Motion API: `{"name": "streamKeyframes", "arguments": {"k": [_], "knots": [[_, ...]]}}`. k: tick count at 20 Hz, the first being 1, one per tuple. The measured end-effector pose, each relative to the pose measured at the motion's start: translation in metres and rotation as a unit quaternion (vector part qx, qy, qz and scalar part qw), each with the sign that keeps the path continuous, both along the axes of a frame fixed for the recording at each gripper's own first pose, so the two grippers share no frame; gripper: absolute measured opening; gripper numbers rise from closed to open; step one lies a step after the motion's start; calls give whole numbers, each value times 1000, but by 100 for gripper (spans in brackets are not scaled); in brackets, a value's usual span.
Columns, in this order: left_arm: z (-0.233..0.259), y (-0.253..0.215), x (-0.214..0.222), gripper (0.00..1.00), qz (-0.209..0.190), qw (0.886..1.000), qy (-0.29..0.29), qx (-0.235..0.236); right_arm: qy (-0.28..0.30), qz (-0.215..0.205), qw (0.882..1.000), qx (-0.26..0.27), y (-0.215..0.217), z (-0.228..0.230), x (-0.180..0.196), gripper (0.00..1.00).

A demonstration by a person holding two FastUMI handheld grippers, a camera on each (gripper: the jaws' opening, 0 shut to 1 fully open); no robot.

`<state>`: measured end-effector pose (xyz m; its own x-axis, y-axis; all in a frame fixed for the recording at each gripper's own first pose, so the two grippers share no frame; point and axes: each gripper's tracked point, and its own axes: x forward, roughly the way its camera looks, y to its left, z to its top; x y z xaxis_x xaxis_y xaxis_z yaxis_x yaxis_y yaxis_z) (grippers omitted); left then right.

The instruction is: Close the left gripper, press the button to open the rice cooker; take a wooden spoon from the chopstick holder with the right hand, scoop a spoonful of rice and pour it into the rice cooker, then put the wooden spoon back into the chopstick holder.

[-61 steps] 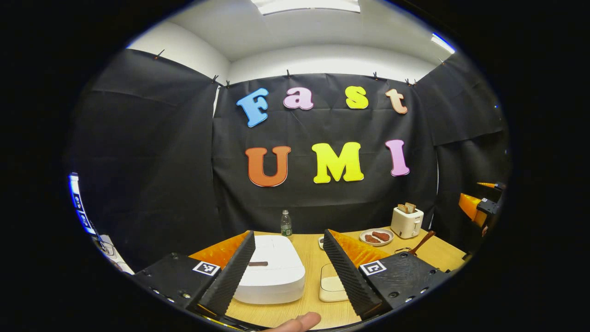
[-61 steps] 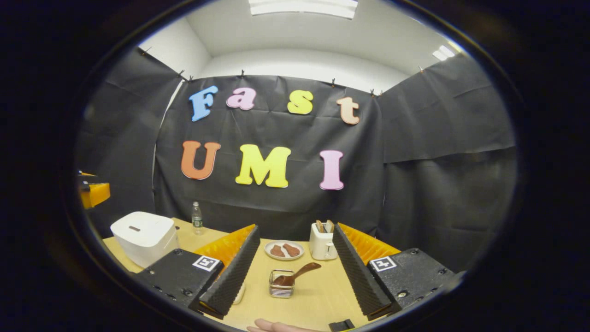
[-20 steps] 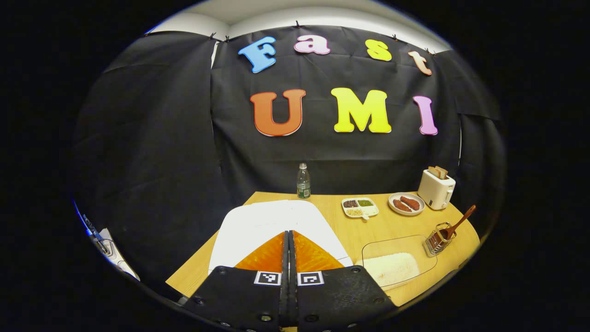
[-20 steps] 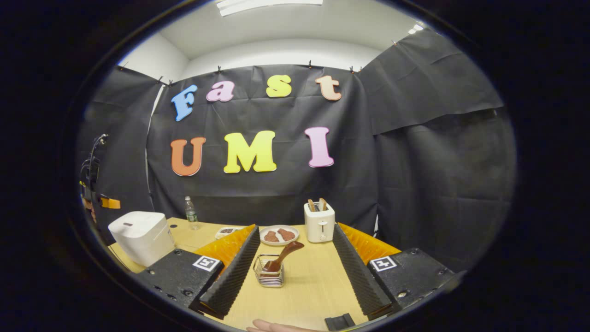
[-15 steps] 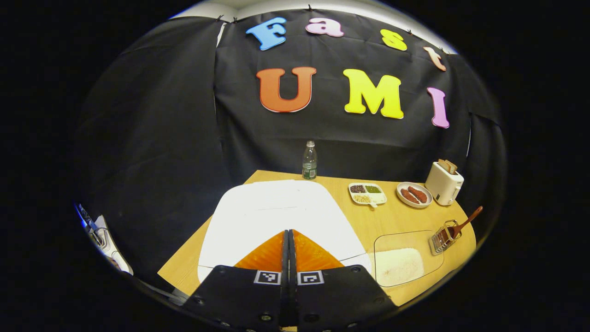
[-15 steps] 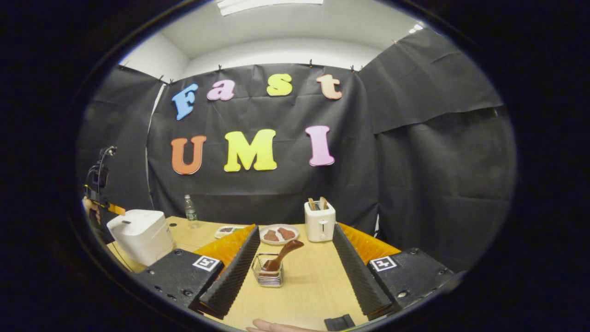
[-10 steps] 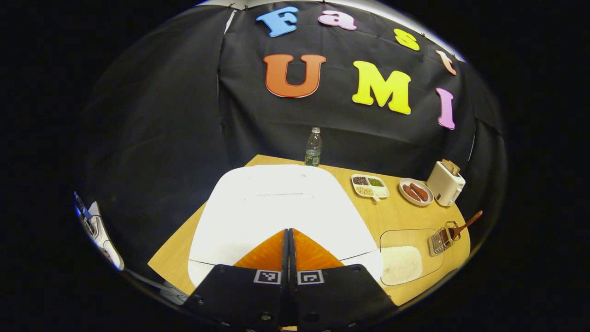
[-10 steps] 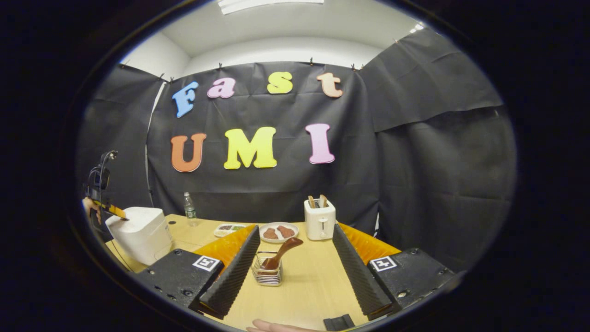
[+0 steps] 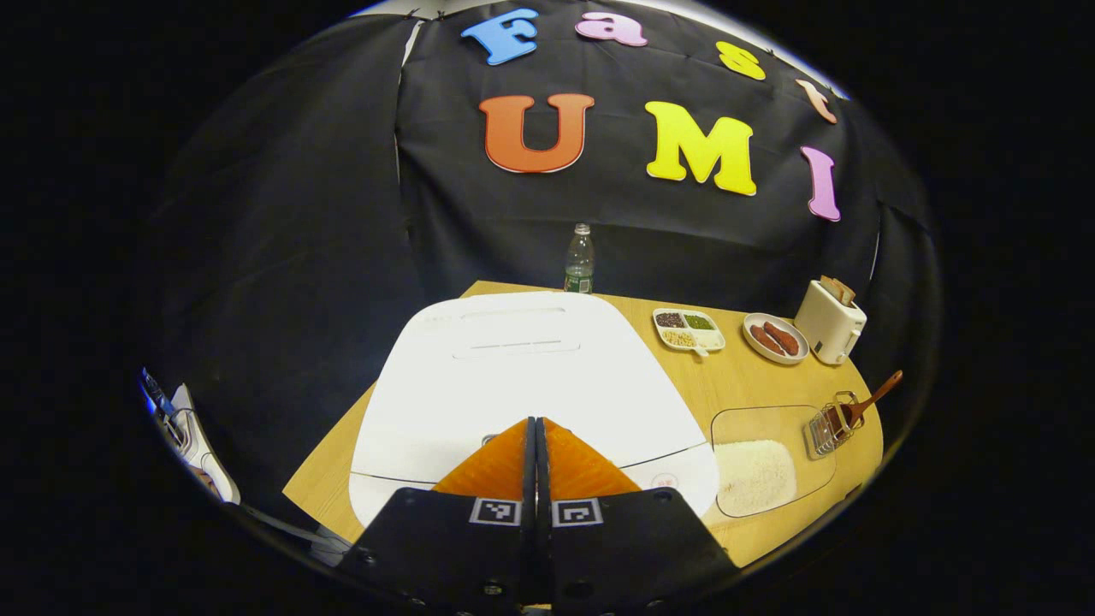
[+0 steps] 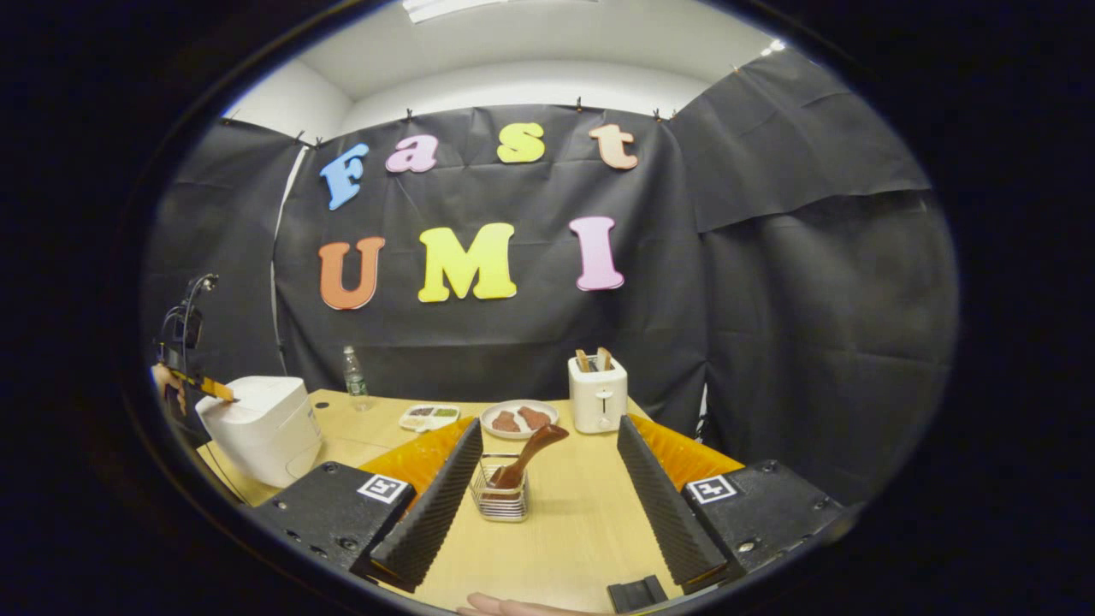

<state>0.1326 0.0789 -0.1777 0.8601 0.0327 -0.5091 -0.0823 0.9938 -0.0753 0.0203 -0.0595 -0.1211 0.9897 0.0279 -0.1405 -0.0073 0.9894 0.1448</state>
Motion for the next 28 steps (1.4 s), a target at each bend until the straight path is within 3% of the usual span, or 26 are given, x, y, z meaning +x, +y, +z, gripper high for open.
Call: {"name": "streamKeyframes", "arguments": {"k": [4, 10, 14, 19, 20, 21, 23, 24, 28], "knots": [[3, 1, 0, 0, 4, 1000, -11, -8, -2, 1, 1000, -6, -2, 2, -5, 100], [50, 10, 7, 0, 17, 996, -87, -19, 15, -7, 1000, -7, -7, -12, -5, 100], [96, 24, 7, 0, 43, 985, -165, -1, 31, -2, 1000, -5, -4, -21, -3, 100], [104, 21, -15, 4, 41, 985, -168, 5, 39, 9, 999, -10, 6, -21, 0, 100], [102, 15, -22, 41, 34, 985, -167, 9, 37, 9, 999, -13, 9, -22, 0, 100], [102, 13, -27, 41, 30, 985, -169, 12, 35, 9, 999, -17, 10, -22, 1, 100], [100, 10, -41, 100, 31, 985, -167, 25, 36, 9, 999, -24, 15, -26, 6, 100], [97, 8, -46, 96, 29, 985, -167, 31, 38, 9, 999, -24, 18, -28, 8, 100], [109, 0, -72, 96, 25, 980, -193, 40, 48, 19, 999, -14, 34, -41, 20, 100]]}}
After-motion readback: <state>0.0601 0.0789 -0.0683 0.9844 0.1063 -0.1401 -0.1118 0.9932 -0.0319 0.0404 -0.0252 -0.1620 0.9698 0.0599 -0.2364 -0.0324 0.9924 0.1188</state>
